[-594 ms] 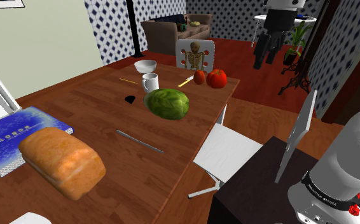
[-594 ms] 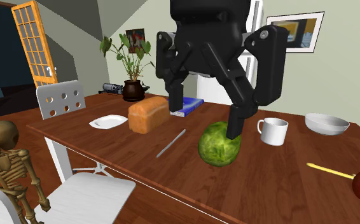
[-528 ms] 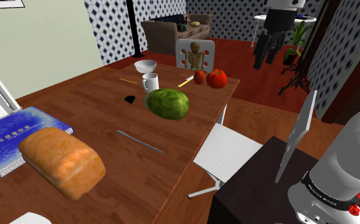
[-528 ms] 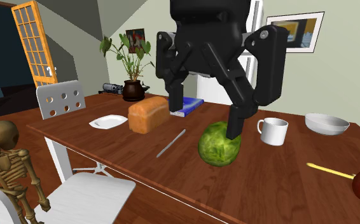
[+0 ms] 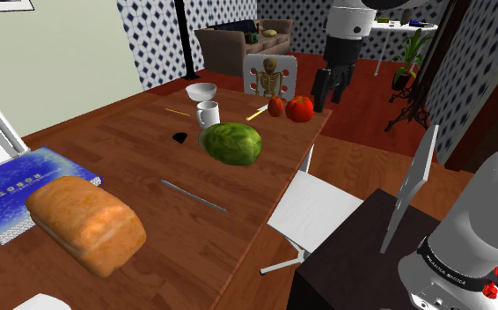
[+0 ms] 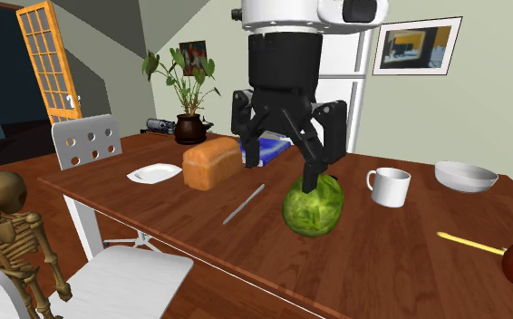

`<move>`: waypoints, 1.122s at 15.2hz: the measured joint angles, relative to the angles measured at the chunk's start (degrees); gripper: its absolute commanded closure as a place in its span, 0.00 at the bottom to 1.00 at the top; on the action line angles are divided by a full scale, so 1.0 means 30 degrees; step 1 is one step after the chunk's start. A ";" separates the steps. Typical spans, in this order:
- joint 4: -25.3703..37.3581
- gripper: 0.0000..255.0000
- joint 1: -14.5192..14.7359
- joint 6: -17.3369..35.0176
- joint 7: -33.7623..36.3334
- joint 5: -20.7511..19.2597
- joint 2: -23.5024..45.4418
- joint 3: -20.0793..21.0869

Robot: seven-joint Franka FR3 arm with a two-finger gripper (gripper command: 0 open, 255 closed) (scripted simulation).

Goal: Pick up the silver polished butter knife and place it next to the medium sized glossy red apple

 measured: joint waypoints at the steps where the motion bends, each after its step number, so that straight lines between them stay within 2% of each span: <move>1: 0.0149 0.00 0.0162 0.0416 0.0216 0.0121 0.0541 0.0287; 9: 0.1649 0.00 0.1086 0.3555 0.1448 0.0379 0.5020 0.2088; 17: 0.4513 0.00 0.1878 0.5883 0.3020 -0.0492 1.0137 0.3678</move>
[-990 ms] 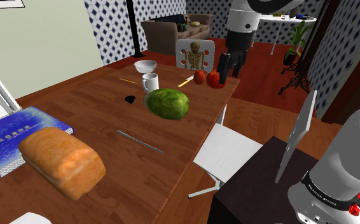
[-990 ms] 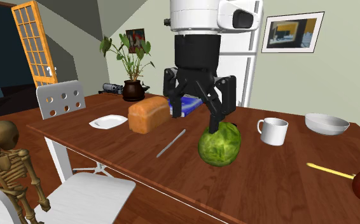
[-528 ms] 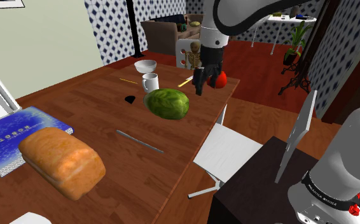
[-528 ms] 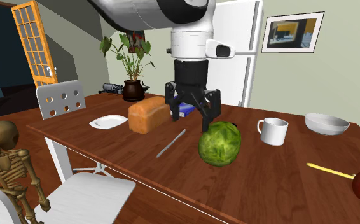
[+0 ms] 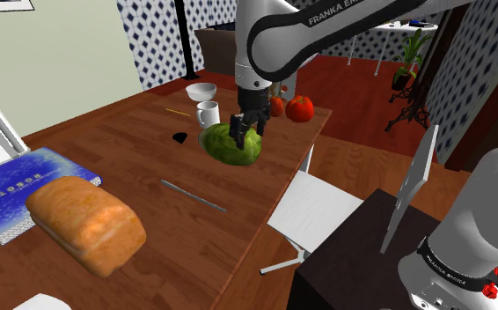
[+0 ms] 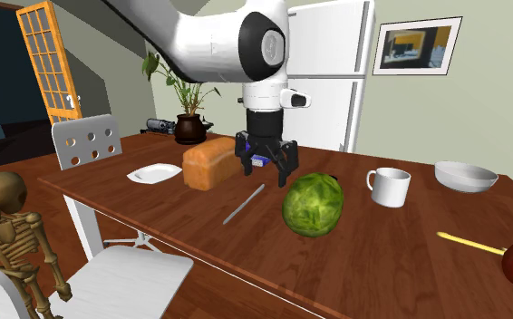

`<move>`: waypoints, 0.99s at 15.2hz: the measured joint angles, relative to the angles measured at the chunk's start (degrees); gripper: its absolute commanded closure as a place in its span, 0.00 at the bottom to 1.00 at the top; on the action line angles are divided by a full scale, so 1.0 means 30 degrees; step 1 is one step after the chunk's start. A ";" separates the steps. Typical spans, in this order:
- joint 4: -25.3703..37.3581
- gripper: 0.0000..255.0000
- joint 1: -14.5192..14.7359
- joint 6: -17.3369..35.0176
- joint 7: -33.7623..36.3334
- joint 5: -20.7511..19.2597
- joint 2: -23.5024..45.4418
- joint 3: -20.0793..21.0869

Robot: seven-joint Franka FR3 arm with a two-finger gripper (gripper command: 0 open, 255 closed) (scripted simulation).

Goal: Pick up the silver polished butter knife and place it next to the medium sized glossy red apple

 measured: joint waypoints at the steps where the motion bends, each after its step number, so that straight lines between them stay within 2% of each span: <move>1: 0.0297 0.00 0.0160 0.0319 0.0307 -0.0182 0.0627 0.0211; 8: 0.4234 0.00 0.1219 0.1147 0.1822 -0.1940 0.5548 0.0912; 15: 0.8802 0.00 0.2939 0.0940 0.3127 -0.3631 1.0146 0.1084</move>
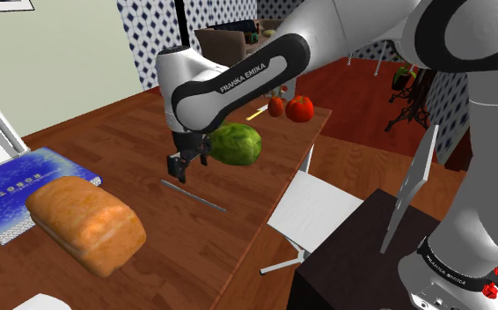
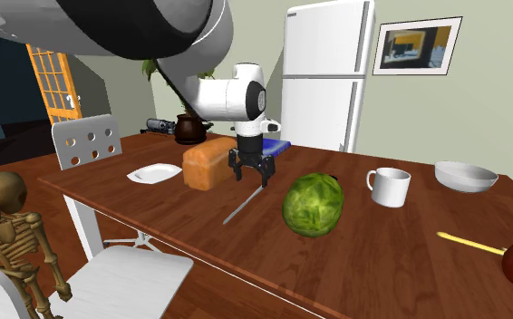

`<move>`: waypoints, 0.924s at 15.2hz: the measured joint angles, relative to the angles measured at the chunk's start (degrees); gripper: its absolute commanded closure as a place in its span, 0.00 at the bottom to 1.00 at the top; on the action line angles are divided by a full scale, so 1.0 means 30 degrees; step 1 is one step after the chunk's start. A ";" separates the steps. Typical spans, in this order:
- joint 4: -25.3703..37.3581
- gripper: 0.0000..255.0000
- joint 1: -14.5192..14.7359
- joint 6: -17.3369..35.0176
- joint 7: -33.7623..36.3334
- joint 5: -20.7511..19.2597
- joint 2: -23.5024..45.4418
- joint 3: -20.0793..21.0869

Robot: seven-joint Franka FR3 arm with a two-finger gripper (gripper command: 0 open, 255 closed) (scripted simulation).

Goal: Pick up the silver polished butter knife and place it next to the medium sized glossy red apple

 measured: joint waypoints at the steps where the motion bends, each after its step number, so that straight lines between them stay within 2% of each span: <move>1: 0.1025 0.00 0.0301 -0.0218 0.0113 -0.0238 0.0832 -0.0029; 4: 0.2758 0.00 0.0853 -0.0365 0.0275 -0.0674 0.2479 -0.0133; 14: 0.2879 0.00 0.1057 0.0745 0.0448 -0.1012 0.3734 -0.0342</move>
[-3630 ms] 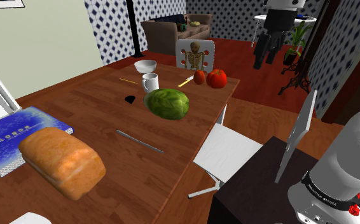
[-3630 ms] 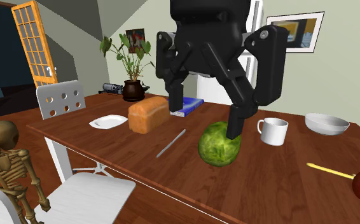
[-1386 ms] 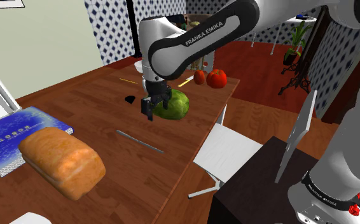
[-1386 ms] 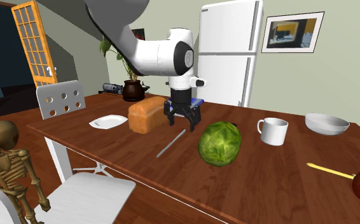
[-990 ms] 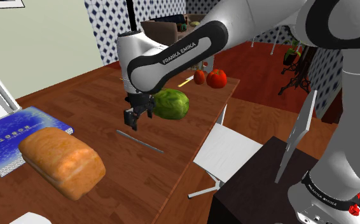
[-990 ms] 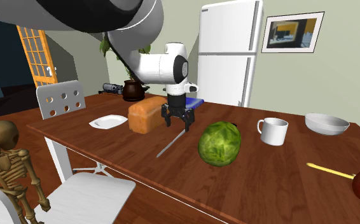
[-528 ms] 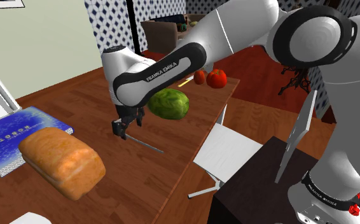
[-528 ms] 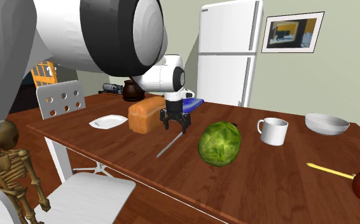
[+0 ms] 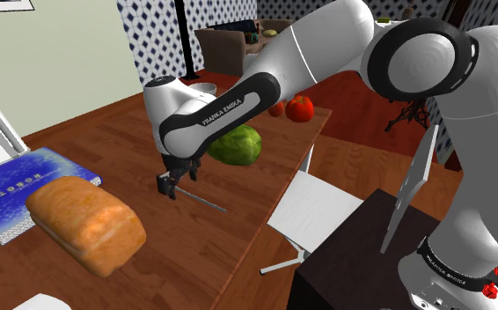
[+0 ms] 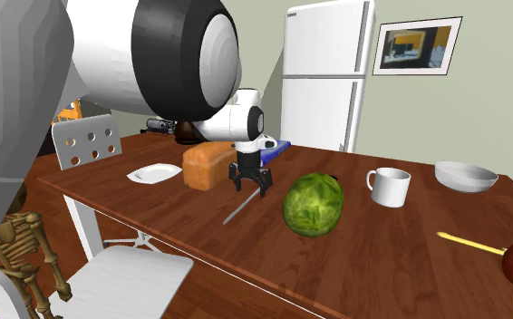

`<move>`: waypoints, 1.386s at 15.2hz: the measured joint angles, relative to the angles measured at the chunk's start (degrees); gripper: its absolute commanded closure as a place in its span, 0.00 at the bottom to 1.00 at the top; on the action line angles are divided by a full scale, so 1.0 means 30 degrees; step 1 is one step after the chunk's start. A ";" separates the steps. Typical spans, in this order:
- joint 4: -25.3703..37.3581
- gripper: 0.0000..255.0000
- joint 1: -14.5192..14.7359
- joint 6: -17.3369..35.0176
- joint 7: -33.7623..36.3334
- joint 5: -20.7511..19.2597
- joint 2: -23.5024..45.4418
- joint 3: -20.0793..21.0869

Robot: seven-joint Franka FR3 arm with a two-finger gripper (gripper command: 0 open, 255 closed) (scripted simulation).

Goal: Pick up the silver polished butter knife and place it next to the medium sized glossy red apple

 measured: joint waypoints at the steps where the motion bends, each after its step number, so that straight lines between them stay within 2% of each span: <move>1: -0.0002 0.00 -0.0001 0.0008 -0.0001 -0.0001 0.0003 -0.0001; 3: -0.0010 0.00 -0.0002 0.0016 -0.0001 -0.0002 0.0002 -0.0001; 4: -0.0010 1.00 -0.0003 0.0016 -0.0001 -0.0002 0.0002 -0.0001; 14: -0.0009 1.00 -0.0003 0.0017 -0.0001 -0.0001 0.0001 -0.0001; 21: 0.0503 1.00 -0.0057 -0.1144 -0.0150 0.0213 -0.0670 0.0143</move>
